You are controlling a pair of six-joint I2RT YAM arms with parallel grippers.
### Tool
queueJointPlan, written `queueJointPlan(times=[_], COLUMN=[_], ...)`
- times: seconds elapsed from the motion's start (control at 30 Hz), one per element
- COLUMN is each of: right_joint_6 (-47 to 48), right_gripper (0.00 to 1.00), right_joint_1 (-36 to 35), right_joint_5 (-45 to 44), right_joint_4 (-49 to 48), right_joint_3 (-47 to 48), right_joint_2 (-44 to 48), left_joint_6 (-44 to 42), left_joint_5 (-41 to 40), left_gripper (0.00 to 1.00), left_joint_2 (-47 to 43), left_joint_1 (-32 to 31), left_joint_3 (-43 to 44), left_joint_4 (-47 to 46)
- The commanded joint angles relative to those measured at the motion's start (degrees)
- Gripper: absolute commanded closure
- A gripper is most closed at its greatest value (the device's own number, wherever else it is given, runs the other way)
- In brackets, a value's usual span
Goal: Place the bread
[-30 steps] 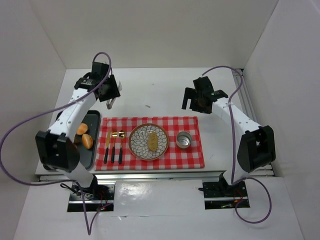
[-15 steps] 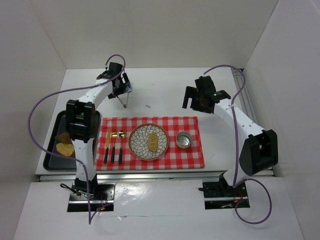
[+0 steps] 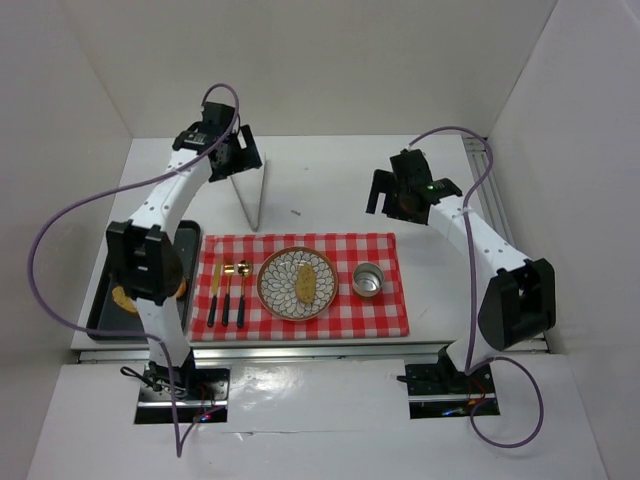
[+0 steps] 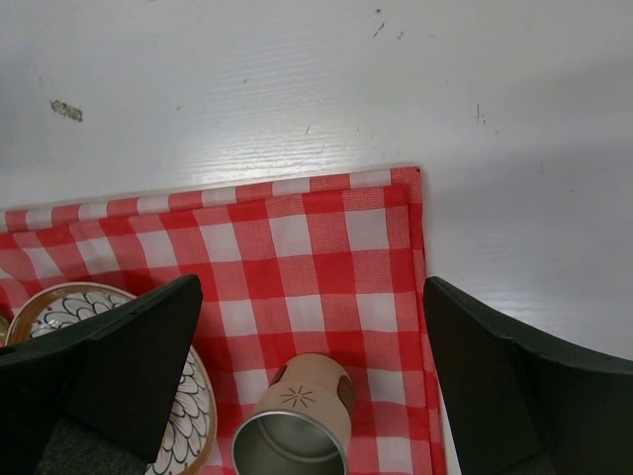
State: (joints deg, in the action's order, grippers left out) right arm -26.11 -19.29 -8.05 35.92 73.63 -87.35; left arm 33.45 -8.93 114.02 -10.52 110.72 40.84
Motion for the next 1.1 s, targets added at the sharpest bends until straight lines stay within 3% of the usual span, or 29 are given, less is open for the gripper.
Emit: queueJointPlan(times=[0.0,0.1,0.37,0.67,1.07], right_joint_6=[-0.52,-0.52,2.47,8.44,17.14], right_gripper=[0.0,0.0,0.0,0.0,0.0], right_joint_1=[0.83,0.83,0.83,-3.38,-12.35], right_joint_5=[-1.97,-1.97,0.14,0.5,-1.17], right_joint_4=[0.55,0.55,-4.45,-11.31,-21.51], right_joint_3=[1.96,1.96,2.48,5.73,8.11], right_joint_2=[0.08,-0.45,-1.07,-4.75,-4.23], left_joint_6=[-3.47,-8.56,-9.81,-9.28,-9.28], left_joint_5=[0.31,7.31,15.61,20.52,19.39], left_gripper=[0.01,0.03,0.05,0.06,0.06], left_joint_2=[-13.24,-22.04,-33.94,-37.2,-37.2], left_joint_1=[-1.96,-1.96,-1.96,-1.96,-1.43], left_joint_3=[-7.59,-22.07,-35.91,-39.09,-36.89], left_joint_4=[0.65,-4.88,-5.6,-6.74,-5.51])
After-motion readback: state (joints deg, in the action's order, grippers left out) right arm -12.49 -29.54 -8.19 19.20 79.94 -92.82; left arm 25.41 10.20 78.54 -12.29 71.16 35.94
